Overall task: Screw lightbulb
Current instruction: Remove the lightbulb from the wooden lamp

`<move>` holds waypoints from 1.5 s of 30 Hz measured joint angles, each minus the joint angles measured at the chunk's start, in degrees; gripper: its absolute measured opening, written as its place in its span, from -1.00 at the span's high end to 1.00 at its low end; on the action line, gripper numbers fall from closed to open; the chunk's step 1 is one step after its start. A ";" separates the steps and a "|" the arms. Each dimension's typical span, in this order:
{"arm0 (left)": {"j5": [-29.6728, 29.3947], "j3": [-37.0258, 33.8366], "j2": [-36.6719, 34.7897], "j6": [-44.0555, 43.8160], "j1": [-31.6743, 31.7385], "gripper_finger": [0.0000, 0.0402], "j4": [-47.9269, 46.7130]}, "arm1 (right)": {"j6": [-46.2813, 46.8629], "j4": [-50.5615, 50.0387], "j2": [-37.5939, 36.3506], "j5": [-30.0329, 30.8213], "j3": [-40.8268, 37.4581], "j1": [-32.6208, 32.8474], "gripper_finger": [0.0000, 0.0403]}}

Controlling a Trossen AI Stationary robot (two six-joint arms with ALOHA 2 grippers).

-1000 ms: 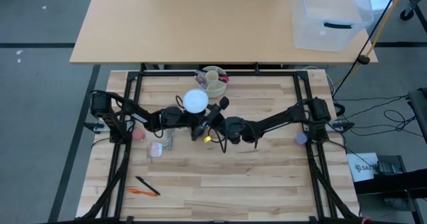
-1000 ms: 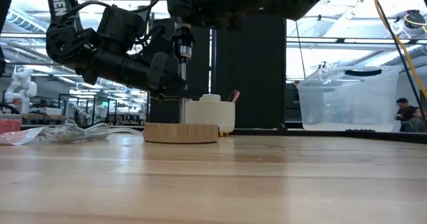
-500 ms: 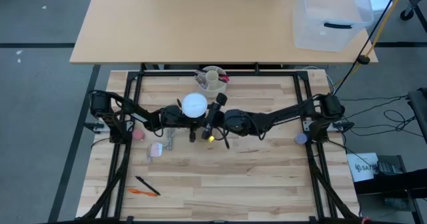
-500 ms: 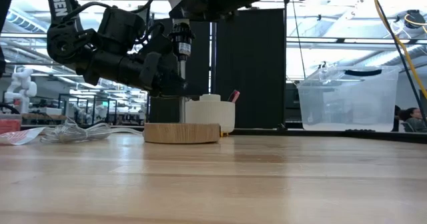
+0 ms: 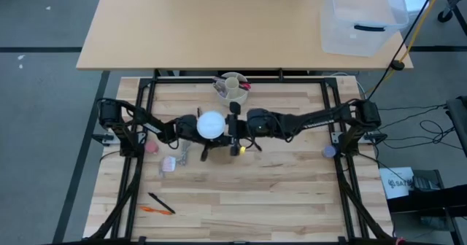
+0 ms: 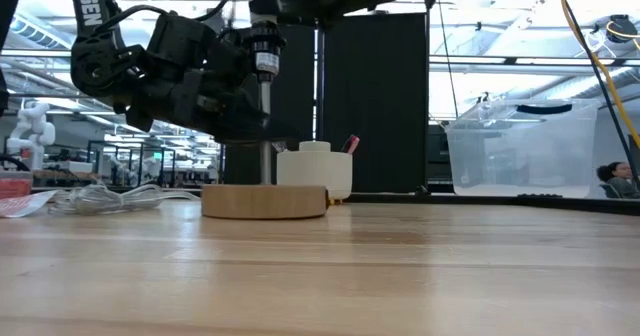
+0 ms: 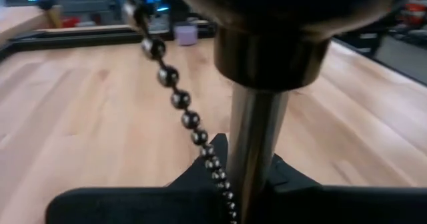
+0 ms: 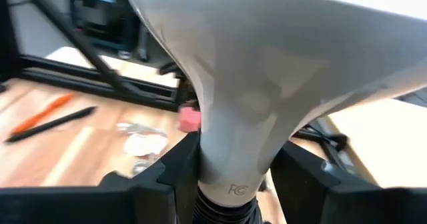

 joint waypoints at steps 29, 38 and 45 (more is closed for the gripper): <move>18.50 0.11 -0.04 -0.06 -0.11 0.89 -1.31 | 4.08 5.96 0.24 -29.06 -0.28 -5.34 0.24; 14.80 0.00 -0.07 0.49 -0.31 0.89 -1.32 | 6.27 5.68 -0.31 -23.93 -0.02 -3.86 -0.04; 11.70 0.00 -0.05 0.15 -0.31 0.89 -1.38 | 7.54 1.38 -1.60 -21.99 0.02 -3.61 -0.36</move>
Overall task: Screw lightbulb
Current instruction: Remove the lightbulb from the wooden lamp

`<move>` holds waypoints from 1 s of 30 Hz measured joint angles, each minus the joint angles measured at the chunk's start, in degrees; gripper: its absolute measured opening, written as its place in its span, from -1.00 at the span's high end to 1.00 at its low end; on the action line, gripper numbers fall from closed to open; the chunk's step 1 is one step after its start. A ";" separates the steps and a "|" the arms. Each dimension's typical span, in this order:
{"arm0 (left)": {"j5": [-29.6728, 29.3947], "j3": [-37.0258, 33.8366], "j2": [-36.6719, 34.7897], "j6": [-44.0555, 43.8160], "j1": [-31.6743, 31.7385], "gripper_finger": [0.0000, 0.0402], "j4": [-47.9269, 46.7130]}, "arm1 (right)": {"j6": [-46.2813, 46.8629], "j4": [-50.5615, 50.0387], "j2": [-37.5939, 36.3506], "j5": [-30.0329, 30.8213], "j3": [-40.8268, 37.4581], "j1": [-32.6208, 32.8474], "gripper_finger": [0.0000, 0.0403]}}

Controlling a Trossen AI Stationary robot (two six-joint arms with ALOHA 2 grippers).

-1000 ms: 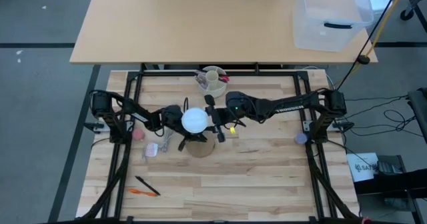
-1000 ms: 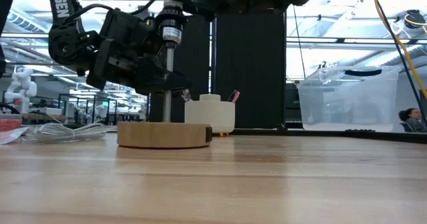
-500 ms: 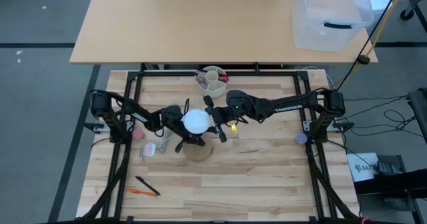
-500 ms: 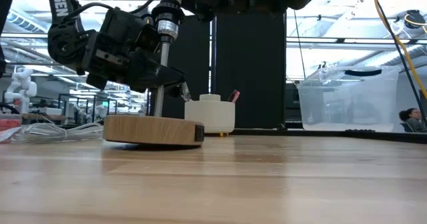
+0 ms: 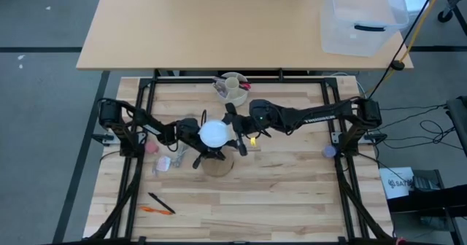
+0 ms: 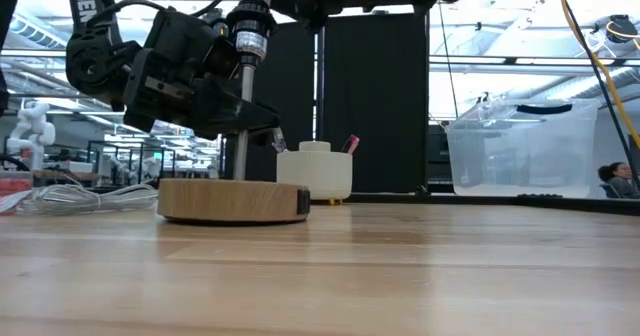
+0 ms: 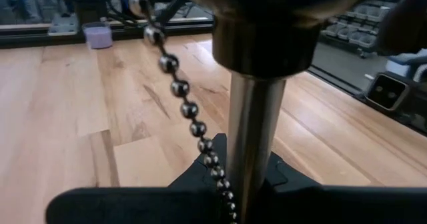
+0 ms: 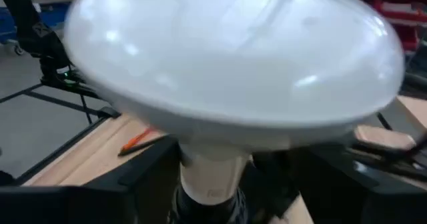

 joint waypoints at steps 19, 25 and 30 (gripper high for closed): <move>-15.12 0.11 0.00 -0.59 -0.14 0.89 -0.60 | 2.09 -24.17 -4.65 16.50 -0.02 2.51 -0.40; -25.70 0.11 -0.02 -2.15 -0.11 0.89 -0.19 | 7.51 -25.07 -4.65 29.47 -0.02 6.00 -0.40; -32.93 0.11 0.00 -3.45 -0.11 0.89 -0.03 | 11.42 -24.17 -4.62 42.03 -0.09 9.32 -0.40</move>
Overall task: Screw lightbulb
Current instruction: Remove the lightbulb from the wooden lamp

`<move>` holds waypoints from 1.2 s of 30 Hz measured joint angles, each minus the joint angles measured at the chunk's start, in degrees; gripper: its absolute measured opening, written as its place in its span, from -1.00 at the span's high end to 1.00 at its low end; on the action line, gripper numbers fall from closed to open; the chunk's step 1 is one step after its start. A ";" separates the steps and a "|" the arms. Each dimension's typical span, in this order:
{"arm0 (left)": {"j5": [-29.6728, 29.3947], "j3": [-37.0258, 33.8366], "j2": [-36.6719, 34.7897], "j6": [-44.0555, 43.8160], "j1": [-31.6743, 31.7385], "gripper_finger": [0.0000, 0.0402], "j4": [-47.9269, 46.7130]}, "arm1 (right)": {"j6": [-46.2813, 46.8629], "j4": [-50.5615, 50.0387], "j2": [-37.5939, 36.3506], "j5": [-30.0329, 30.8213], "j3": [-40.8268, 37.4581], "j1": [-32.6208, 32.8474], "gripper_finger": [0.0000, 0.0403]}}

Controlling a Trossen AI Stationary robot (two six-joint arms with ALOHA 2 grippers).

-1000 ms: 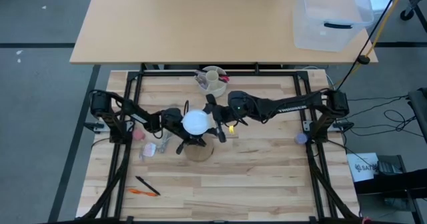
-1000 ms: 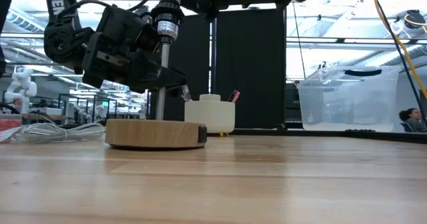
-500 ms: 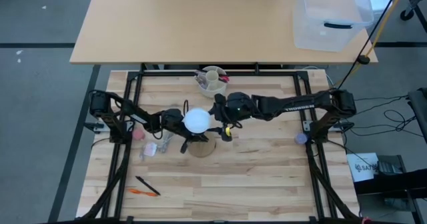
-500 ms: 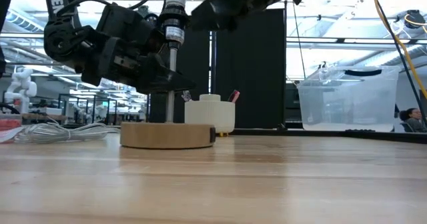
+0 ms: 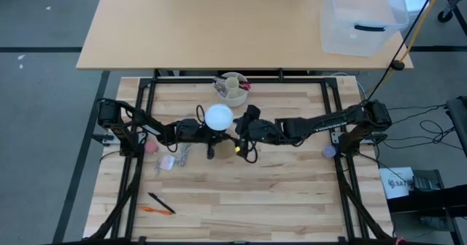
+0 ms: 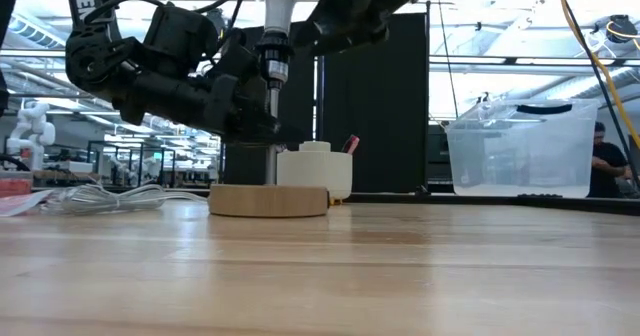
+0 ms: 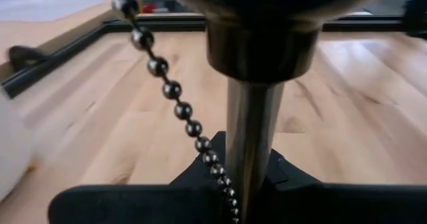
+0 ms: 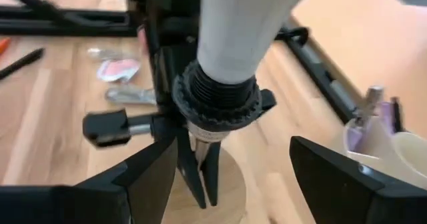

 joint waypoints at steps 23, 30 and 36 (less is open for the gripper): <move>-3.24 -0.09 0.07 -2.58 0.11 0.89 2.28 | 1.91 44.09 6.43 5.71 -9.30 -0.68 -0.40; -3.23 -0.09 0.07 -2.73 0.11 0.89 2.36 | -0.41 47.96 6.67 4.32 -9.30 -1.81 -0.39; -2.26 -0.08 0.03 -2.73 0.17 0.89 2.34 | -0.88 48.67 6.67 0.34 -9.30 -2.97 -0.23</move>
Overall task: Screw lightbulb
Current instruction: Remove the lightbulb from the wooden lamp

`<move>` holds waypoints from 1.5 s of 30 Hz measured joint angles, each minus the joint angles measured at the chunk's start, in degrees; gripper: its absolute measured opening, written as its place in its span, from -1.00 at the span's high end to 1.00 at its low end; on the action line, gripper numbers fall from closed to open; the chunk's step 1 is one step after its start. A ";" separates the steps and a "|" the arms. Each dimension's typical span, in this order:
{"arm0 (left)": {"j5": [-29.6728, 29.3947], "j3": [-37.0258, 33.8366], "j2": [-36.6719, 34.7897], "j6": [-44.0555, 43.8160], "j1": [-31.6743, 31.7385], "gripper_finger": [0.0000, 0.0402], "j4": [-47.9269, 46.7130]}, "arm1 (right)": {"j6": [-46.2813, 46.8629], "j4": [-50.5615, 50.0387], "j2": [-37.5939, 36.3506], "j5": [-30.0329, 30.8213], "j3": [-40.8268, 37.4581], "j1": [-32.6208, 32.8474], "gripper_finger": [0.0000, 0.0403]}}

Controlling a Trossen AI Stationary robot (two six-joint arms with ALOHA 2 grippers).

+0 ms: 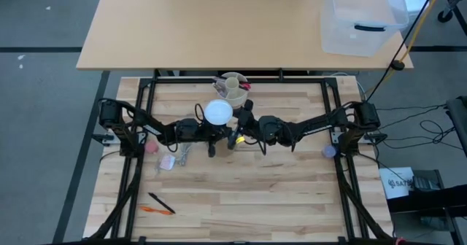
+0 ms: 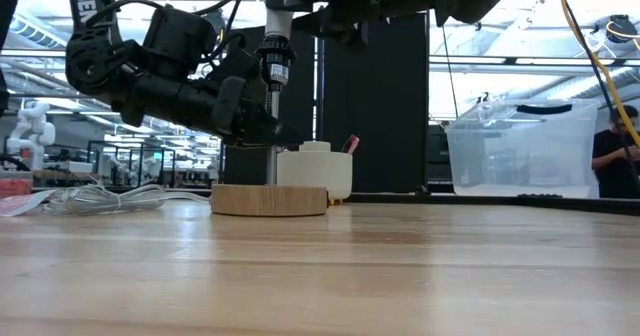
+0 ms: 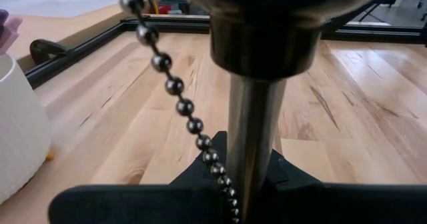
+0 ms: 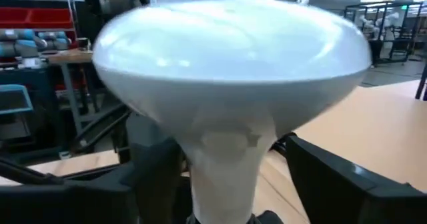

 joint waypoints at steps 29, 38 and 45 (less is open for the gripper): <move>30.32 0.08 0.02 6.51 2.01 0.89 -2.21 | -6.03 -2.33 -0.42 -42.73 0.11 -9.17 0.22; 36.68 0.14 0.07 6.08 1.70 0.89 -2.26 | -6.08 -2.09 -0.39 -52.34 0.15 -9.77 0.22; 35.14 -0.05 0.04 6.15 1.68 0.89 -2.54 | -4.28 -1.90 -0.25 -49.74 0.81 -8.90 0.14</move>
